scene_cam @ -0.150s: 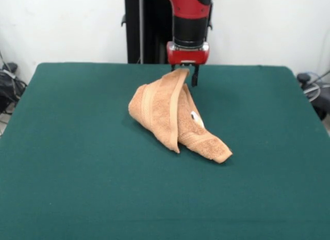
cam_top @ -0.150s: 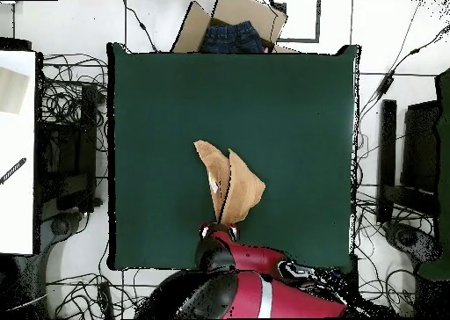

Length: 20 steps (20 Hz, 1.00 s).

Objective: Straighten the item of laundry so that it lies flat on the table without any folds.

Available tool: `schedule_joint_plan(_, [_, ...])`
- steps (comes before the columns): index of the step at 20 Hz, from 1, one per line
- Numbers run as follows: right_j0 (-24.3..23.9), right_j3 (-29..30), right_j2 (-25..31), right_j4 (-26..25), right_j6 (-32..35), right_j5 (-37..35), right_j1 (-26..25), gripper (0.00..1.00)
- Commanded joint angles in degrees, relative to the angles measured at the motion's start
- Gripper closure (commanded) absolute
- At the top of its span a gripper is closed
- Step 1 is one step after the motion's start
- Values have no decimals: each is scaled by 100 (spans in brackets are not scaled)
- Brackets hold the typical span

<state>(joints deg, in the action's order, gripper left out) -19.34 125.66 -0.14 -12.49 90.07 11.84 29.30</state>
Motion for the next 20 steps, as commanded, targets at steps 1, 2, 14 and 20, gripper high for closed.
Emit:
schedule_joint_plan(1, [-17, -595, 546, 151, 646, -959, 383, 0])
schedule_joint_plan(2, [5, -633, 545, 182, 617, -1080, 449, 0])
schedule_joint_plan(14, [-52, -860, 631, -7, 625, -1147, 364, 0])
schedule_joint_plan(20, [-104, -837, 702, -38, 643, -1131, 379, 100])
